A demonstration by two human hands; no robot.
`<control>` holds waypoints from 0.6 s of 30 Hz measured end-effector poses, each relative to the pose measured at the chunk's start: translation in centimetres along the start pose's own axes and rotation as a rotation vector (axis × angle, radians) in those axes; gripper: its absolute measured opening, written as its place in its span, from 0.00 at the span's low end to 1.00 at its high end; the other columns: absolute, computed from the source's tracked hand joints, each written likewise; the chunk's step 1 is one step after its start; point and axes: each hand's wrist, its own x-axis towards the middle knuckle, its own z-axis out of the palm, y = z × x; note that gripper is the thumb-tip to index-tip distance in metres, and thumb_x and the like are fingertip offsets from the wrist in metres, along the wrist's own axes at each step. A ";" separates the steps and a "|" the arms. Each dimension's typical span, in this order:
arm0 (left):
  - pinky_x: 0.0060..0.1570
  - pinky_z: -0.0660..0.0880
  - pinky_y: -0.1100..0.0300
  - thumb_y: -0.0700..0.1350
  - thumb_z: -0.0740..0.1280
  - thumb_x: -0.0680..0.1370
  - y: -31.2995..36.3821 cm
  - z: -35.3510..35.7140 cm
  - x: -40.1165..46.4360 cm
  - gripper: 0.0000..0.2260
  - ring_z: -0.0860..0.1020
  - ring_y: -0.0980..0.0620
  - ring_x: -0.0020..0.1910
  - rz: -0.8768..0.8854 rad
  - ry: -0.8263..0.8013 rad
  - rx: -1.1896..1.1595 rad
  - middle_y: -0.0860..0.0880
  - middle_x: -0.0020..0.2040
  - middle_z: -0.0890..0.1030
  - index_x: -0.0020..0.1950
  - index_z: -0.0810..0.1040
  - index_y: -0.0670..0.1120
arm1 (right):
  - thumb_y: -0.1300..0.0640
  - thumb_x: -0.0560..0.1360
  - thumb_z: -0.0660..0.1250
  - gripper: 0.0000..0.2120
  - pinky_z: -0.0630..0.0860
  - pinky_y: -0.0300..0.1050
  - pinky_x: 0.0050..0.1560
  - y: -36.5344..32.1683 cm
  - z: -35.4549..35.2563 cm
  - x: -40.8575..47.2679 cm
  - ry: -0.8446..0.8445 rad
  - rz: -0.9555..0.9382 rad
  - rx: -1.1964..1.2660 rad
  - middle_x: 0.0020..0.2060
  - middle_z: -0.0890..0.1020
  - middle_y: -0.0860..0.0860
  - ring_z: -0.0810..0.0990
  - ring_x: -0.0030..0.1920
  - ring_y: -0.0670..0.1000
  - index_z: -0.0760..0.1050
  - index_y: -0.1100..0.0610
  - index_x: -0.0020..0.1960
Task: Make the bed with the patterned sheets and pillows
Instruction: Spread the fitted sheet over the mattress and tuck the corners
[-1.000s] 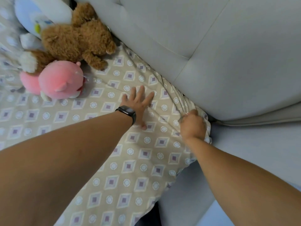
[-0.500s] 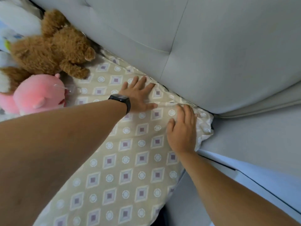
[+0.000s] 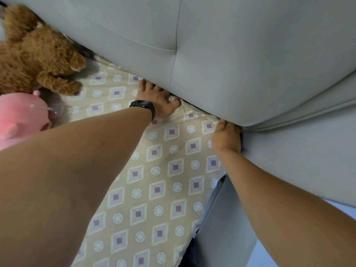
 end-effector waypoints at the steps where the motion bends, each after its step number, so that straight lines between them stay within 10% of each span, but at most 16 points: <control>1: 0.77 0.40 0.40 0.71 0.42 0.75 0.1 0.4 0.0 0.36 0.49 0.44 0.81 0.009 0.022 0.000 0.50 0.82 0.58 0.79 0.62 0.58 | 0.47 0.85 0.49 0.27 0.64 0.55 0.69 0.5 0.2 -0.6 0.051 0.020 0.049 0.74 0.66 0.64 0.67 0.70 0.65 0.61 0.63 0.77; 9: 0.76 0.35 0.38 0.67 0.43 0.80 1.9 4.4 -9.1 0.35 0.31 0.40 0.79 0.007 0.007 -0.125 0.47 0.81 0.33 0.81 0.32 0.56 | 0.53 0.80 0.66 0.35 0.62 0.54 0.73 3.1 1.2 -12.0 0.166 -0.078 0.149 0.78 0.56 0.58 0.59 0.76 0.59 0.53 0.58 0.81; 18: 0.75 0.33 0.36 0.71 0.47 0.79 6.3 10.3 -21.1 0.39 0.28 0.40 0.77 0.165 -0.084 -0.058 0.45 0.79 0.28 0.78 0.27 0.57 | 0.54 0.83 0.60 0.13 0.66 0.42 0.44 1.6 -1.7 -6.9 0.222 0.366 0.364 0.55 0.82 0.56 0.79 0.52 0.56 0.78 0.61 0.58</control>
